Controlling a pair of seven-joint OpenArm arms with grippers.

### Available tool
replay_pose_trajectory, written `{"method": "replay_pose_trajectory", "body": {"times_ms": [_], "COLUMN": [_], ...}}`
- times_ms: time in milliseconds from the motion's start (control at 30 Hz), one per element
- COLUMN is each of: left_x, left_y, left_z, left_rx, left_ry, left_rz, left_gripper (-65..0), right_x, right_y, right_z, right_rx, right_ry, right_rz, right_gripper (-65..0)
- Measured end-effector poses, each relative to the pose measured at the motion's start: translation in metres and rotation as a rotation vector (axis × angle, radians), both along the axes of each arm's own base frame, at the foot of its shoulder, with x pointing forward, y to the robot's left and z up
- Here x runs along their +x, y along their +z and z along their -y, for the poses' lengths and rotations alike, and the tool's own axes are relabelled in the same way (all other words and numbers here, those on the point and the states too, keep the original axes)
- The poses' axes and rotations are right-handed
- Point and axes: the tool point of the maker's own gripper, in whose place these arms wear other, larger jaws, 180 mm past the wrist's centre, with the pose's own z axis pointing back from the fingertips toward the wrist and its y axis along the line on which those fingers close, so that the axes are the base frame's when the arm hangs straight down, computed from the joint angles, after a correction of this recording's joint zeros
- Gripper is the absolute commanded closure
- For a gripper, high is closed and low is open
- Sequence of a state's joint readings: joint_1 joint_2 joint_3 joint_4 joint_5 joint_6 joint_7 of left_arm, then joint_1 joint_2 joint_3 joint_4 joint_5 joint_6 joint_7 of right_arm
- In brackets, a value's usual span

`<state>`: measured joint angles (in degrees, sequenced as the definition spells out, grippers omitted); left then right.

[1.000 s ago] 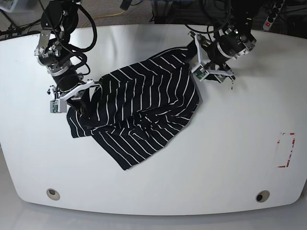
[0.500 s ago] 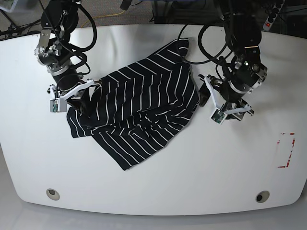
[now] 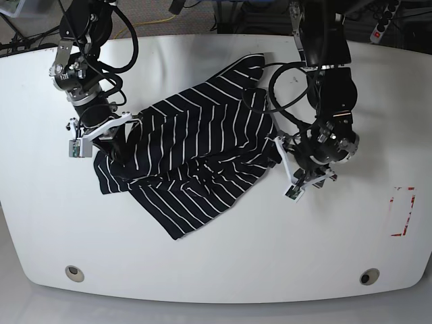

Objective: Fold the T-shirt properly
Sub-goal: 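Release with the left gripper and reach across the shirt to another edge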

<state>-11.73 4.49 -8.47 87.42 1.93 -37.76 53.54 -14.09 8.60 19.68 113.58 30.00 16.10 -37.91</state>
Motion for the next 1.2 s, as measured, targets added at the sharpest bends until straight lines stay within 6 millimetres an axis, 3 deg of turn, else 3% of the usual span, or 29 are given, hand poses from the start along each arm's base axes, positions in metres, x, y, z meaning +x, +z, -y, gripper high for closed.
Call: {"method": "replay_pose_trajectory", "body": {"times_ms": [167, 400, 500, 800, 1033, 1200], "left_x": [0.016, 0.046, 0.048, 0.069, 0.069, 0.052], "left_y": [-0.015, -0.021, -0.032, -0.042, -0.048, -0.05], "left_z": [0.021, 0.053, 0.055, 0.068, 0.075, 0.099], "left_rx": [-0.06, -0.214, -0.212, -0.292, -0.317, -0.254], "left_ry": [-0.012, 0.067, 0.073, 0.126, 0.122, -0.074], "left_rz": [-0.07, -0.067, -0.118, -0.131, -0.154, -0.181], "left_gripper": [-39.7, -39.7, -39.7, -39.7, -39.7, -39.6], "right_x": [0.0, -0.001, -0.002, -0.007, -0.007, -0.006], "right_y": [0.0, -0.001, -0.002, -0.006, -0.006, -0.005], "right_z": [0.002, 0.002, 0.002, 0.002, 0.003, 0.002], "right_rx": [-0.002, -0.004, -0.001, -0.001, -0.005, -0.005], "right_ry": [-0.002, -0.003, -0.003, -0.003, -0.003, -0.003], "right_rz": [0.0, -0.003, -0.006, -0.02, -0.02, -0.017], "right_gripper": [0.0, 0.0, 0.0, 0.0, 0.0, 0.0]}}
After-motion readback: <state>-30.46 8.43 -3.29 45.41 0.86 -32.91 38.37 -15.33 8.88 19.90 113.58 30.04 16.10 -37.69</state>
